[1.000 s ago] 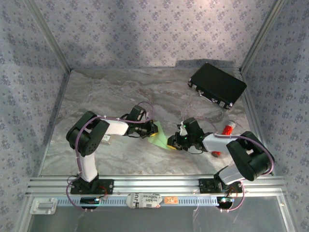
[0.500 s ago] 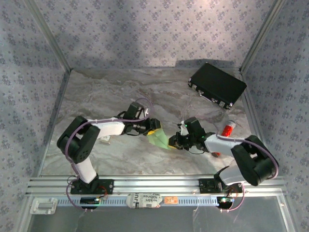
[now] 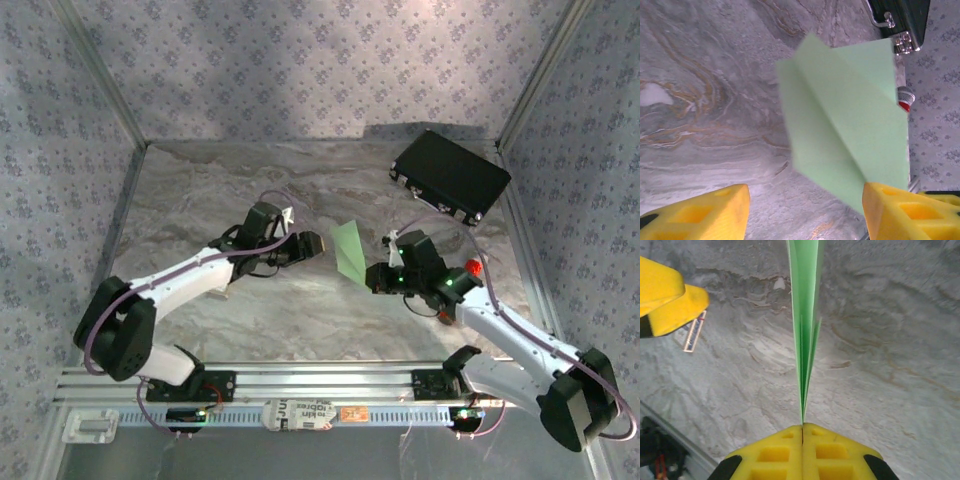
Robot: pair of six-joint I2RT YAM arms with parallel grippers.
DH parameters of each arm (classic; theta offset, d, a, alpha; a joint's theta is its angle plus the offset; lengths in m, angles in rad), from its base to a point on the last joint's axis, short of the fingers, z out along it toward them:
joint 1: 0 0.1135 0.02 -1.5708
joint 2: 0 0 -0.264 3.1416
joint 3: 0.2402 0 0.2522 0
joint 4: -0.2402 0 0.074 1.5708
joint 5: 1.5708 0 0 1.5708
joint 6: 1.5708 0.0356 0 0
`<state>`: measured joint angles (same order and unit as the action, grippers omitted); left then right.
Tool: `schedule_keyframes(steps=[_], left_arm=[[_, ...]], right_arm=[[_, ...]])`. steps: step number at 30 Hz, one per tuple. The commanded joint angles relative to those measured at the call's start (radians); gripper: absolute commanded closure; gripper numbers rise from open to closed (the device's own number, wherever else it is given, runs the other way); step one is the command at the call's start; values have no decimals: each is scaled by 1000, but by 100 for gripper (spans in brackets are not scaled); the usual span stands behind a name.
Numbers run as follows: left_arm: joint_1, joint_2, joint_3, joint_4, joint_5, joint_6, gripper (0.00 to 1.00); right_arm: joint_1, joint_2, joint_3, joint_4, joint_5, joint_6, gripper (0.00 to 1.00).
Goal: Fold a paper plane with a square sheet of paper (pick it up from the middle)
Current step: Turn over the paper at the center of the table.
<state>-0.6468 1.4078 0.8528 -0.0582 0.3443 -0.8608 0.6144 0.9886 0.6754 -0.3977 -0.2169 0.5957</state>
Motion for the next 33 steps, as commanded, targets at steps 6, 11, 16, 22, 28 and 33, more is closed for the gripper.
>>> schedule_keyframes(steps=[6, 11, 16, 22, 28, 33], left_arm=[[42, -115, -56, -41, -103, -9, 39], [60, -167, -91, -50, -128, -24, 39], [77, -221, -130, -52, -170, -46, 39], [97, -272, -146, -78, -216, -55, 39], [119, -314, -165, -94, -242, -68, 39], [134, -349, -188, -101, -257, -84, 39]], right_arm=[[122, 52, 196, -411, 447, -86, 95], [207, 125, 273, -549, 666, -55, 96], [301, 186, 296, -602, 846, -5, 94], [429, 337, 328, -674, 1015, 93, 93], [528, 548, 379, -675, 1008, 117, 93], [585, 682, 428, -579, 906, 80, 92]])
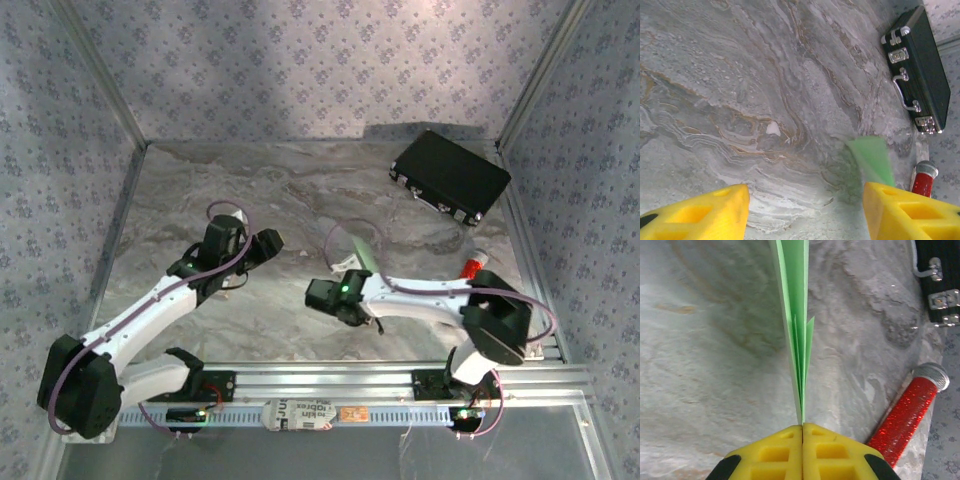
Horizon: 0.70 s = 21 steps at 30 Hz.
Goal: Fold a paper plane with a square sheet of paper (pick it up from the middle)
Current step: Turn over the paper at the center of the table.
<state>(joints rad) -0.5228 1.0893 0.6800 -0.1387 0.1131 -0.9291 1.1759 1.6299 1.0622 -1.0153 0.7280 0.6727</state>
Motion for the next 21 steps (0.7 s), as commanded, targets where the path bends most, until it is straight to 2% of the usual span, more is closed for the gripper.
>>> schedule_keyframes(steps=[1, 5, 9, 12, 16, 21], left_arm=[[10, -34, -19, -20, -26, -17, 39], [16, -41, -24, -29, -24, -16, 39], [21, -42, -23, -29, -17, -11, 39], [21, -36, -24, -27, -5, -8, 39], [23, -23, -23, -21, 18, -11, 39], [22, 2, -23, -1, 61, -5, 44]], right_arm=[[29, 51, 42, 72, -70, -10, 91], [31, 72, 40, 196, -191, -36, 86], [28, 76, 70, 209, -221, -36, 74], [10, 37, 57, 243, -251, -36, 69], [-80, -93, -66, 406, -396, -29, 69], [-298, -270, -312, 716, -685, 31, 81]])
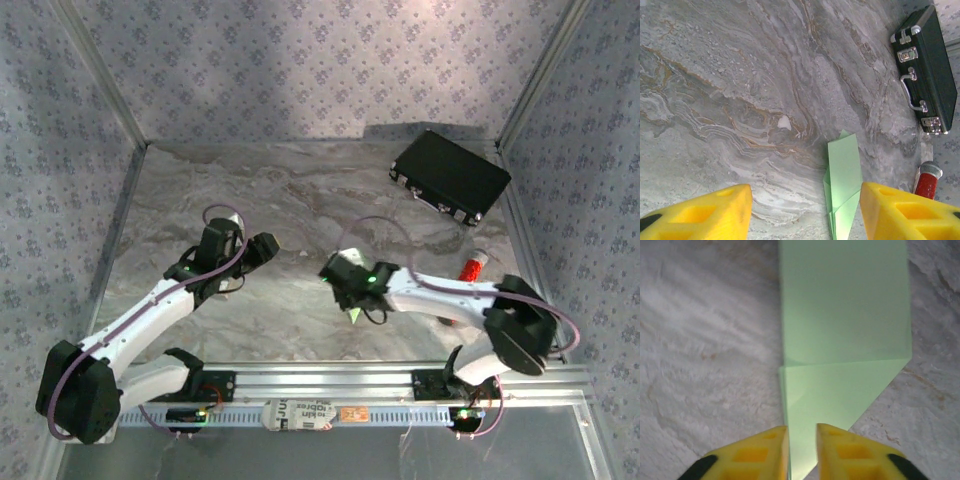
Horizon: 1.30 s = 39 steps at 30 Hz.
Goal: Fold a paper plane with a square sheet of paper (pick it up from the middle)
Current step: Turn over the paper at the center of the table, then fold the wing for the fifth time at the center of the table.
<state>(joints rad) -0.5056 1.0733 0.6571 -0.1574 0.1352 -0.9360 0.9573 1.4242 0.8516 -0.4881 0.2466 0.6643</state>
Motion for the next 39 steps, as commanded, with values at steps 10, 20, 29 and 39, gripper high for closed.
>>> schedule_keyframes(steps=[10, 20, 29, 39], left_arm=[[3, 122, 13, 79, 138, -17, 51], [-3, 189, 27, 112, 188, -34, 51], [-15, 223, 33, 137, 222, -38, 51], [-16, 238, 31, 153, 239, -46, 51]], right_arm=[[-291, -105, -271, 408, -484, 97, 89], [-310, -24, -304, 497, -537, 149, 90], [-313, 55, -344, 584, -553, 280, 89], [-249, 73, -436, 733, -391, 685, 88]])
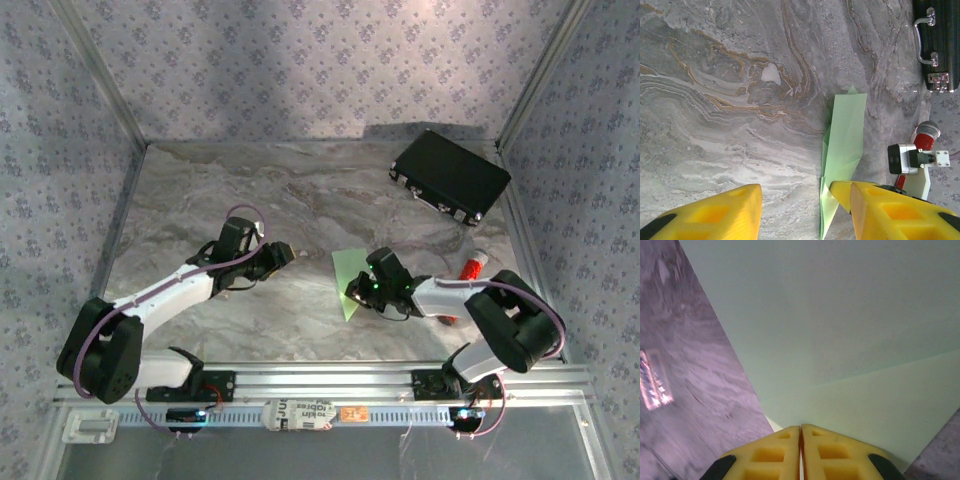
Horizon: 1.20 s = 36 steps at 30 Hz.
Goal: Fold a paper plane with a square sheet of paper (pick it up from the middle)
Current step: Fold the wing for the fifth time at the center of the table.
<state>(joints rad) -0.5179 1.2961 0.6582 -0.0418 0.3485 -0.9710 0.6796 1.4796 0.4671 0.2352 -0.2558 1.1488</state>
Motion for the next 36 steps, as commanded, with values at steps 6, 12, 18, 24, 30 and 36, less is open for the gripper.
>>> schedule_keyframes(steps=[6, 12, 18, 24, 30, 36], left_arm=[[-8, 22, 28, 40, 34, -17, 51], [-24, 43, 28, 57, 49, -26, 51], [-63, 100, 69, 75, 81, -10, 60], [-133, 247, 188, 78, 145, 21, 69], [-217, 429, 342, 72, 194, 32, 74], [-260, 577, 475, 42, 204, 49, 76]], right_arm=[[80, 8, -56, 50, 223, 403, 87], [74, -4, -5, 81, 137, 374, 84], [46, -178, -1, -143, 221, 226, 83], [-50, -334, 21, -455, 254, 21, 82], [-165, -415, -71, -400, 113, -37, 82], [-170, -424, -63, -409, 83, -86, 82]])
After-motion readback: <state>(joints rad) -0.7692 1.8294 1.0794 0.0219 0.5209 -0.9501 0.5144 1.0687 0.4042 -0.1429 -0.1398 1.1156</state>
